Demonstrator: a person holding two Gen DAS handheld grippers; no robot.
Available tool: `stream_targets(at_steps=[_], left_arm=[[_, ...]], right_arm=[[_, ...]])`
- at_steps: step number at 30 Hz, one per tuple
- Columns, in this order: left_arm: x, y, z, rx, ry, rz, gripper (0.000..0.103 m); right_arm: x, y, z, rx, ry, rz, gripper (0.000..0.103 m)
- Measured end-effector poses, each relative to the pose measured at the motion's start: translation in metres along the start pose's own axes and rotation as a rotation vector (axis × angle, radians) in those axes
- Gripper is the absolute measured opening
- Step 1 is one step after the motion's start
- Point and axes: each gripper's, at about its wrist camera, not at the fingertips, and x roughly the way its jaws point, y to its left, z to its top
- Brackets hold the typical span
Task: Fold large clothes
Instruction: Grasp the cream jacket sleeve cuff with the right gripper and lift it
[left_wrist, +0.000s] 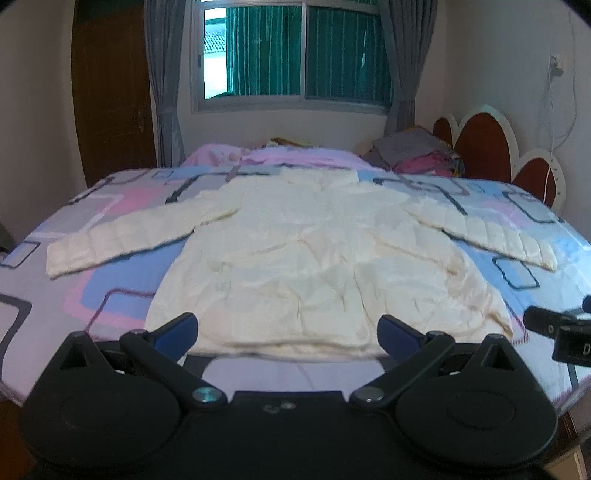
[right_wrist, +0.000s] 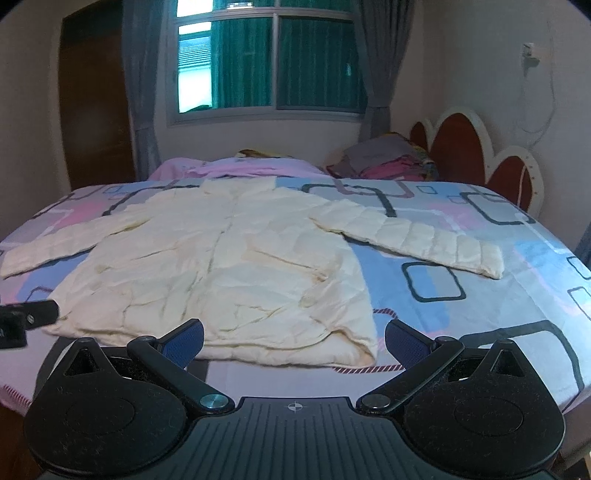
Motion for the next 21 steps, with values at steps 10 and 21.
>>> stream_targets(at_steps=[10,21], left_arm=[[0.063,0.018,0.038,-0.087,-0.001,-0.102,0.103],[0.137,0.029,0.088,-0.041,-0.005,-0.178,0.103]], right_arm=[[0.052,-0.02,0.031,0.099,-0.016,-0.075,0.103],[0.106,-0.061,0.073,0.241,-0.039,-0.15,0.103]])
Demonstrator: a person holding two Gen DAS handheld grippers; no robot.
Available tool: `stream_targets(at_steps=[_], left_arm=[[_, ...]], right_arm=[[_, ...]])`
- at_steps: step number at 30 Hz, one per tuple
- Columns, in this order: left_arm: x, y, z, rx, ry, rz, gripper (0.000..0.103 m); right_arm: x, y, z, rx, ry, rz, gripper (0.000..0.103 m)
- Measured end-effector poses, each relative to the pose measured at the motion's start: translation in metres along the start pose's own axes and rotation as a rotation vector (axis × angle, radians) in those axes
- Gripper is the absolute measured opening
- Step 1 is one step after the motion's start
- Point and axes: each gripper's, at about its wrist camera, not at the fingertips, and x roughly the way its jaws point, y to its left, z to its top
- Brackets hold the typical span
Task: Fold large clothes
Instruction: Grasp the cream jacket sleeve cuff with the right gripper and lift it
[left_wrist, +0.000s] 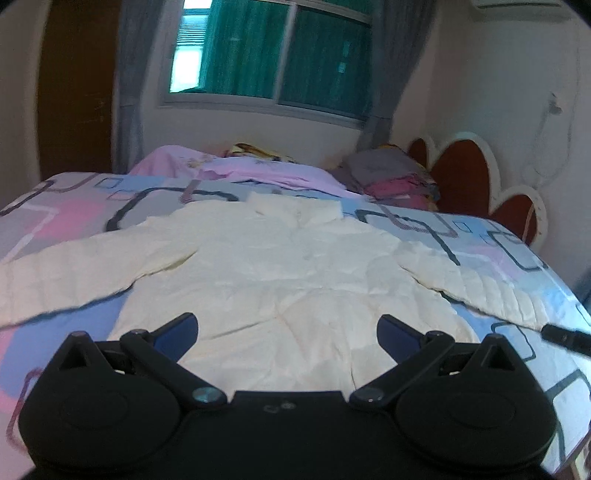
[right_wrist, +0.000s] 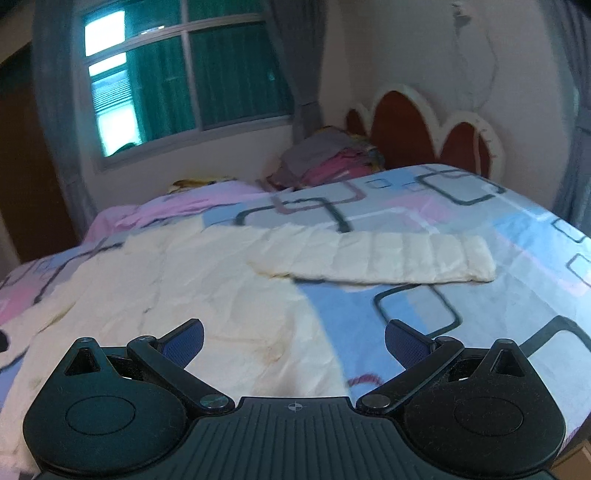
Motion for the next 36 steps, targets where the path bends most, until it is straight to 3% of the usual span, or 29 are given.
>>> stream_targets(at_steps=[2,10,11,12,13,24,26,29,33,36], left_arm=[[0.014,-0.003,0.001,0.027,0.009,0.032,0.102],[0.058,-0.02,0.008,0.008,0.022,0.019,0.102],[0.064,-0.025,0.01,0.006,0.023,0.019,0.102],[0.07,-0.028,0.012,0.005,0.023,0.02,0.102],[0.076,-0.033,0.015,0.006,0.022,0.026,0.102],[0.156,-0.092,0.038,0.054,0.098,0.116,0.099],[0.165,-0.101,0.04,0.068,0.103,0.123,0.099],[0.174,-0.108,0.045,0.076,0.106,0.143,0.099],[0.184,-0.109,0.051,0.075,0.117,0.18,0.099],[0.188,-0.105,0.055,0.065,0.126,0.204,0.099]], right_arm=[[0.009,-0.013,0.004,0.026,0.005,-0.03,0.103],[0.049,-0.082,0.027,0.128,-0.003,-0.145,0.102],[0.055,-0.09,0.029,0.139,-0.006,-0.149,0.1],[0.066,-0.101,0.032,0.154,-0.001,-0.152,0.074],[0.077,-0.11,0.035,0.174,0.016,-0.159,0.056],[0.188,-0.228,0.034,0.5,0.107,-0.136,0.056],[0.199,-0.242,0.032,0.559,0.118,-0.123,0.056],[0.211,-0.257,0.027,0.633,0.137,-0.099,0.047],[0.214,-0.264,0.029,0.646,0.107,-0.071,0.047],[0.217,-0.27,0.031,0.639,0.111,-0.099,0.021]])
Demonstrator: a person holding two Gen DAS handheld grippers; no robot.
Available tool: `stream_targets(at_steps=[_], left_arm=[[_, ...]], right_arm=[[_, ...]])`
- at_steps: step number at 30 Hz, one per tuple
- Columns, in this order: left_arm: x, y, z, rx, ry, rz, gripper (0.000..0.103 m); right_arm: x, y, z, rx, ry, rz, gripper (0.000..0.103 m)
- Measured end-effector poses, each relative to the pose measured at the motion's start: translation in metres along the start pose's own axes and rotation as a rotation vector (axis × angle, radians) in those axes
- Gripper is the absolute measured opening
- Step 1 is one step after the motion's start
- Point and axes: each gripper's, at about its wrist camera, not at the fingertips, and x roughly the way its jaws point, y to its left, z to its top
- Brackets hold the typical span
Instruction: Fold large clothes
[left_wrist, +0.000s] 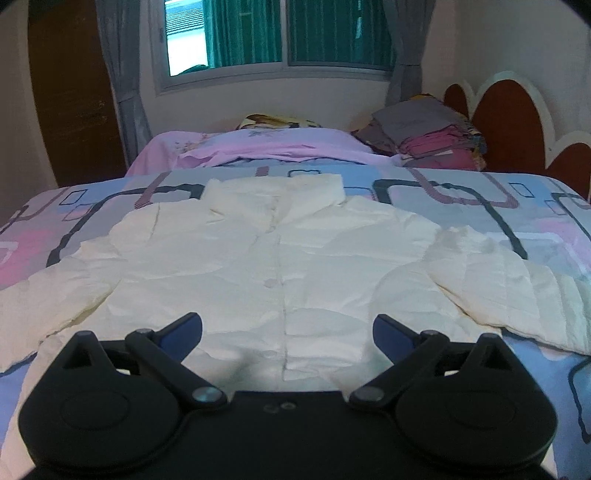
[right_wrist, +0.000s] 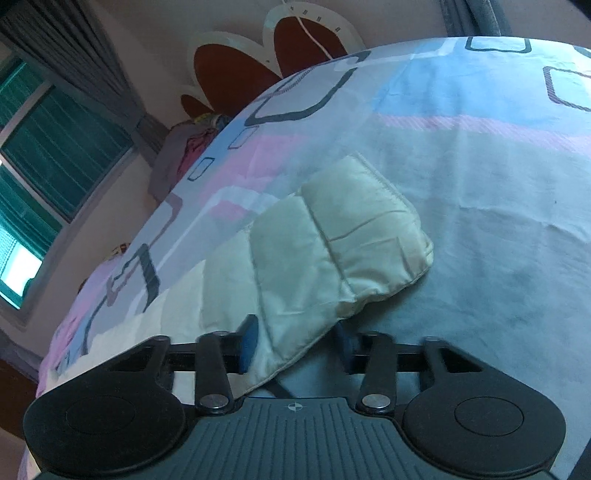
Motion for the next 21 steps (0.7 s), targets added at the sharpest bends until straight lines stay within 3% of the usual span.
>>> stream_targets(at_steps=[1,4,6,8,14,18,21], left_arm=[[0.001,0.001,0.001,-0.002,0.003,0.007,0.099],[0.005,0.013,0.003,-0.03,0.034,0.023,0.099],[0.007,0.026,0.002,-0.061,0.046,0.025,0.099],[0.008,0.037,0.001,-0.076,0.048,0.032,0.099],[0.008,0.08,-0.001,-0.083,0.015,0.059,0.099],[0.013,0.117,-0.004,-0.109,0.002,0.043,0.099],[0.017,0.147,-0.007,-0.132,-0.001,0.028,0.099]], right_arm=[[0.001,0.0,0.002,-0.007,0.001,-0.011,0.015],[0.003,0.016,0.007,-0.117,0.002,-0.06,0.013],[-0.002,0.035,0.009,-0.212,-0.031,-0.072,0.006],[-0.012,0.058,0.009,-0.297,-0.078,-0.059,0.005],[-0.044,0.151,-0.015,-0.528,-0.183,0.068,0.005],[-0.06,0.229,-0.063,-0.706,-0.209,0.193,0.005],[-0.069,0.281,-0.117,-0.817,-0.17,0.287,0.005]])
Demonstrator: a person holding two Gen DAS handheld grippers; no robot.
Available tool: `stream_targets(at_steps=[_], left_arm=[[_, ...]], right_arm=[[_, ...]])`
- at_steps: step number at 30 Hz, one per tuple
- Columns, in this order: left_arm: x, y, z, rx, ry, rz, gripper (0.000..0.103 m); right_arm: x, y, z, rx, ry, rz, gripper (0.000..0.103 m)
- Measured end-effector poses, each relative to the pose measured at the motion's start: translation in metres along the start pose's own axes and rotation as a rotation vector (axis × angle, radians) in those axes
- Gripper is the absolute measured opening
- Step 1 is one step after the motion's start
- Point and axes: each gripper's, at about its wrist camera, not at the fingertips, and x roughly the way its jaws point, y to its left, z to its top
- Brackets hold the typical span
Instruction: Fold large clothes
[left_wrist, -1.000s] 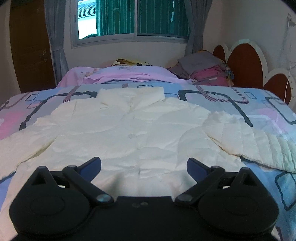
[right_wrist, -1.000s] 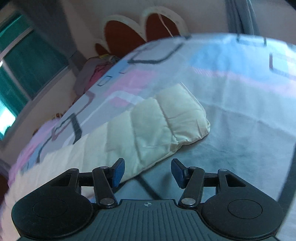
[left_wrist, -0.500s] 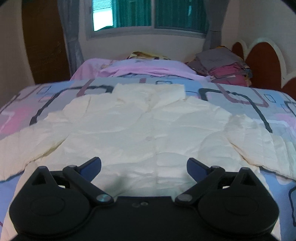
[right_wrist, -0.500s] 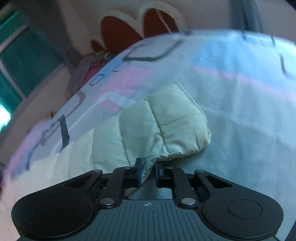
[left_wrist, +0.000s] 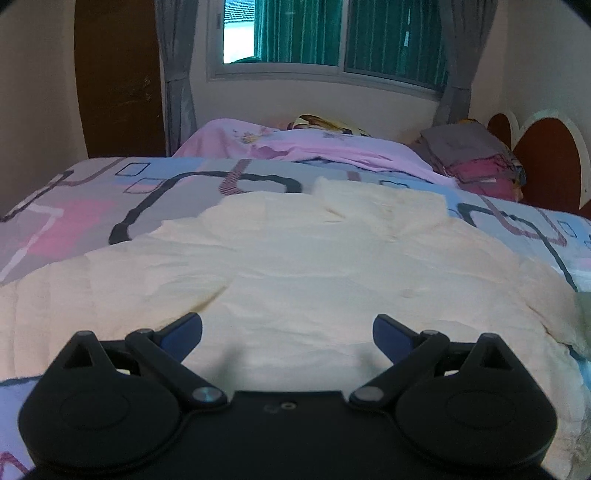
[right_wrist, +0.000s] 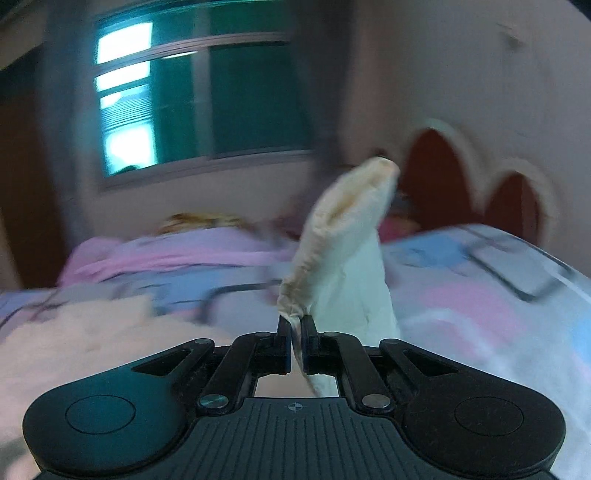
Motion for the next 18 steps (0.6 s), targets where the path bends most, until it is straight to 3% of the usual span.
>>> stream_targets(at_steps=[5,10,16,17,18], left_arm=[[0.0,0.052,-0.003,-0.048,0.006,-0.023,0.097],[0.002,0.095,-0.01,-0.102,0.036,-0.032,0.094],[0.003,0.116,-0.01,-0.115,0.045,-0.05,0.094],[0.005,0.117,-0.009,-0.115,0.046,-0.057,0.095],[0.007,0.117,-0.008,-0.114,0.047,-0.07,0.096]], right_arm=[[0.019,0.116,-0.023,-0.142,0.068,0.163,0.005],[0.044,0.221,-0.072,-0.3,0.186,0.319,0.005],[0.065,0.287,-0.125,-0.4,0.299,0.39,0.005],[0.072,0.286,-0.126,-0.425,0.296,0.384,0.01],[0.069,0.291,-0.129,-0.458,0.286,0.369,0.031]])
